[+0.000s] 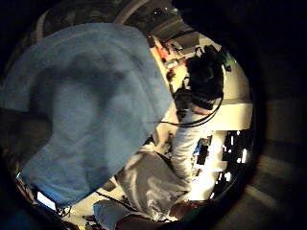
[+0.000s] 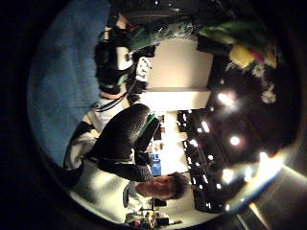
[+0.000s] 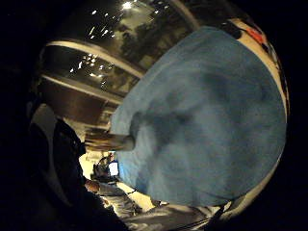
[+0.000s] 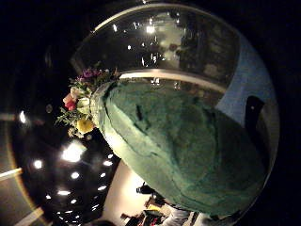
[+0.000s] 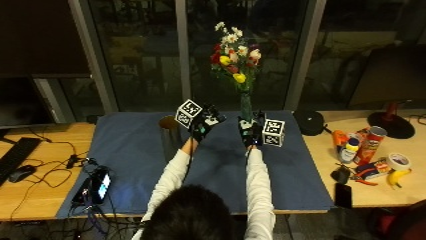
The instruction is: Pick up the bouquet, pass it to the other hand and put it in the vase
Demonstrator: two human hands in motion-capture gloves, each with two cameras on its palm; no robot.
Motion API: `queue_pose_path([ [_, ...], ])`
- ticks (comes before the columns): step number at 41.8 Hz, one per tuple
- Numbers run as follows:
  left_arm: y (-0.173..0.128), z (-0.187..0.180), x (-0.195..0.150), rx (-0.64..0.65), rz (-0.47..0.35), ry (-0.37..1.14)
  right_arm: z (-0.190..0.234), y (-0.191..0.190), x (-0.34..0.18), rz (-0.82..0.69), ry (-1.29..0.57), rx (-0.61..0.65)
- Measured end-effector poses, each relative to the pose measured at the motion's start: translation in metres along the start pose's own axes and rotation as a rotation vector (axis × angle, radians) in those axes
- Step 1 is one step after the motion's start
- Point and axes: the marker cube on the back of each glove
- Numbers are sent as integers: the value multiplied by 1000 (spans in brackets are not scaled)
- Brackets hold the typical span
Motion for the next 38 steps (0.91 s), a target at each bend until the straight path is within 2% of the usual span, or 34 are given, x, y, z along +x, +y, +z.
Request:
queue_pose_path([
  [2, -10, -1, 4, 68, -18, -4, 0, 2, -15, -56, 0, 35],
  [4, -22, -4, 5, 122, -24, 8, 1, -10, -19, -209, 13, 130],
  [6, -33, -8, 3, 142, 26, 31, 4, -25, -17, -349, 33, 216],
  [7, -36, -9, 4, 154, 50, 40, 6, -27, -15, -355, 39, 213],
  [9, -43, -13, 7, 176, 82, 79, 11, -18, -14, -246, 27, 105],
  [12, -50, -17, 14, 184, 116, 161, 24, 10, -30, -54, -129, -145],
  [15, -52, -17, 24, 184, 113, 179, 36, 26, -39, 48, -247, -272],
  [17, -53, -16, 28, 177, 106, 175, 42, 32, -42, 39, -287, -310],
  [20, -54, -15, 33, 166, 110, 169, 49, 44, -49, -114, -351, -364],
  [23, -52, -11, 38, 164, 120, 167, 58, 51, -44, -221, -319, -373],
  [26, -49, -8, 42, 165, 124, 178, 67, 53, -28, -131, -195, -356],
  [28, -50, -6, 43, 168, 130, 193, 73, 58, -25, -125, -174, -362],
  [31, -51, -3, 43, 180, 137, 211, 81, 69, -33, -138, -214, -397],
  [38, -49, -6, 40, 278, 127, 222, 91, 91, -51, -31, -344, -496],
])
